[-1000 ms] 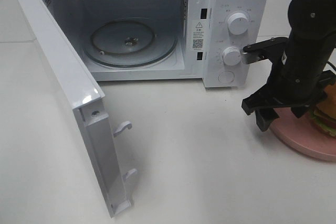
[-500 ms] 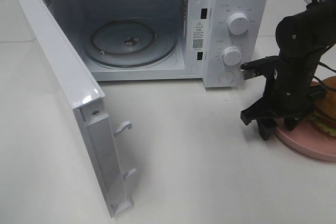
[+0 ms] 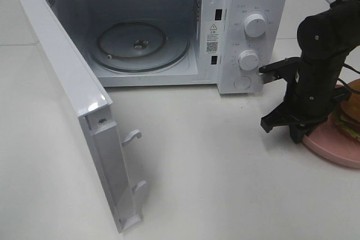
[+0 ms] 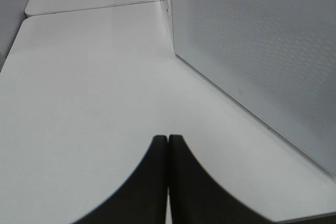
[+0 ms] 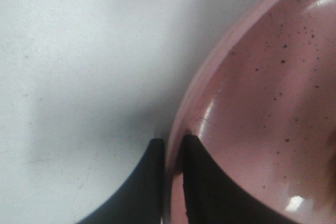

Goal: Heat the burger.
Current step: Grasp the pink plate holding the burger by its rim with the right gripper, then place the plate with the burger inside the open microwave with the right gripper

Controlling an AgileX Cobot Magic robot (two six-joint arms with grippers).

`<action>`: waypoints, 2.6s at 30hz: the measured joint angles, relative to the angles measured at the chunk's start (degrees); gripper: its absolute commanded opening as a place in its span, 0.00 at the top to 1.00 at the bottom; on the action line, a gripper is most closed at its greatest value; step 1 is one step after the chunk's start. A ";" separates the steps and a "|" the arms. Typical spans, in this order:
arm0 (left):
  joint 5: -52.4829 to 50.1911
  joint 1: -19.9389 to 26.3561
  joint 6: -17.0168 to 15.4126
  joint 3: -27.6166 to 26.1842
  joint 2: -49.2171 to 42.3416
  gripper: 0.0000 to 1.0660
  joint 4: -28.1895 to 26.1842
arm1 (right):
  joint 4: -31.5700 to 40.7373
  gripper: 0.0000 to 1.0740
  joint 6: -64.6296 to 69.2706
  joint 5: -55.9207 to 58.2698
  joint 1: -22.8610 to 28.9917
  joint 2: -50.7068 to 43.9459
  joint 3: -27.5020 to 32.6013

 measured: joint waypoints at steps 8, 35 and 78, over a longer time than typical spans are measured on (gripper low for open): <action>0.00 0.00 0.00 0.00 0.00 1.00 0.00 | 0.23 1.00 -1.09 -0.97 0.00 -2.06 2.06; 0.00 0.00 0.00 0.00 0.00 1.00 0.00 | -4.24 1.00 -5.04 1.20 23.55 -31.23 18.96; 0.00 0.00 0.00 0.00 0.00 1.00 0.00 | 2.01 1.00 -66.86 -11.80 33.98 -31.86 19.31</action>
